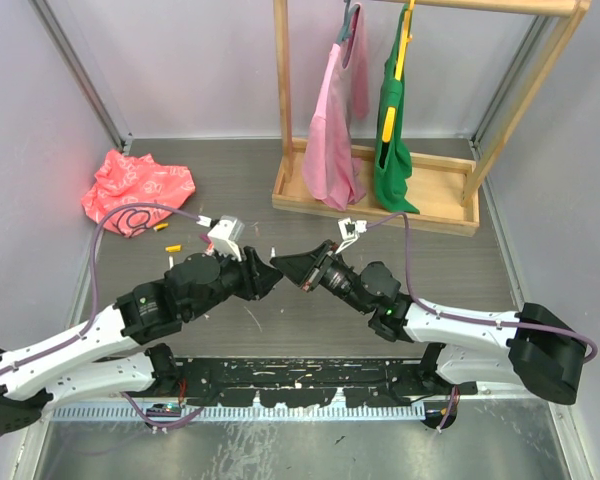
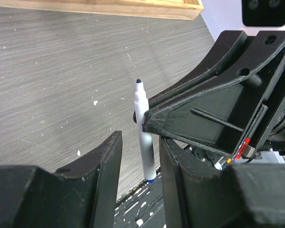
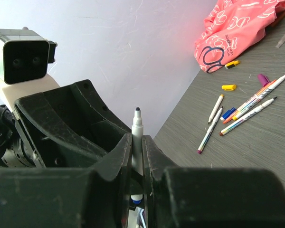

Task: Insert the pens into the pen caps
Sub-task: Pick up the pen from the center of the board.

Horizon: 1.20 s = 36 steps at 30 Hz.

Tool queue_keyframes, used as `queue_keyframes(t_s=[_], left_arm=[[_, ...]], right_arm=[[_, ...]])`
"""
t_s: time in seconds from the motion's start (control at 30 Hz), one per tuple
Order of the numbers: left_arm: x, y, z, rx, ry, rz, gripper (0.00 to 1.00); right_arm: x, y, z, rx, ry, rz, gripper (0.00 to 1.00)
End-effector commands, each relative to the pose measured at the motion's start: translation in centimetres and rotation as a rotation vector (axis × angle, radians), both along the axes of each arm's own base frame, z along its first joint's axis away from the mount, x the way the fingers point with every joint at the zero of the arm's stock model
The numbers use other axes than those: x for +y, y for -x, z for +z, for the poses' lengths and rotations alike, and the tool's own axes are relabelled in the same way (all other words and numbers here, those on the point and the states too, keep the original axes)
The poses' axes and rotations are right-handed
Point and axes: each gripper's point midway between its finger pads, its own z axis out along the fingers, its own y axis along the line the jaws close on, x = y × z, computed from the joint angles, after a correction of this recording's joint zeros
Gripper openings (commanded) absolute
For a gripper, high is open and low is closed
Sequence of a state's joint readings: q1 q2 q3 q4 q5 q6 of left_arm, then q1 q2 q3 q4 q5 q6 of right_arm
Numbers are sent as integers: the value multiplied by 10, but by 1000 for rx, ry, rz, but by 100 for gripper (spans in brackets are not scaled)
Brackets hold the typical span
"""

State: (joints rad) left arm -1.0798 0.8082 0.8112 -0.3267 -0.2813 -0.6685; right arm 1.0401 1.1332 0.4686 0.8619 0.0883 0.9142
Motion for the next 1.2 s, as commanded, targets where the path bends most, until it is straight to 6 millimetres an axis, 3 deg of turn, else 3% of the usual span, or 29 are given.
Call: queue_keyframes(t_s=[0.0,0.37,0.53,0.63,0.8,0.97,1.17], left_arm=[[6,-8,32,-64,70,52,35],[9,-10,29,-65,56,71,8],[23,-12,26,-91,-45,77,1],[34,-11,22,-97,-115,81,0],[69,-15,20,-117,-213,171,0],[112,-16,14,-111,-328,264,0],[162,-15,19,-117,-386,386,0]], right_arm=[[2,5,37,-81,-82,12,5],[4,5,34,-79,-71,18,11],[5,0,31,-97,-11,-4,42],[3,-5,36,-118,20,-36,53],[0,-21,31,-133,146,-116,56],[-5,-42,1,-108,381,-198,58],[6,-58,-32,-99,620,-159,62]])
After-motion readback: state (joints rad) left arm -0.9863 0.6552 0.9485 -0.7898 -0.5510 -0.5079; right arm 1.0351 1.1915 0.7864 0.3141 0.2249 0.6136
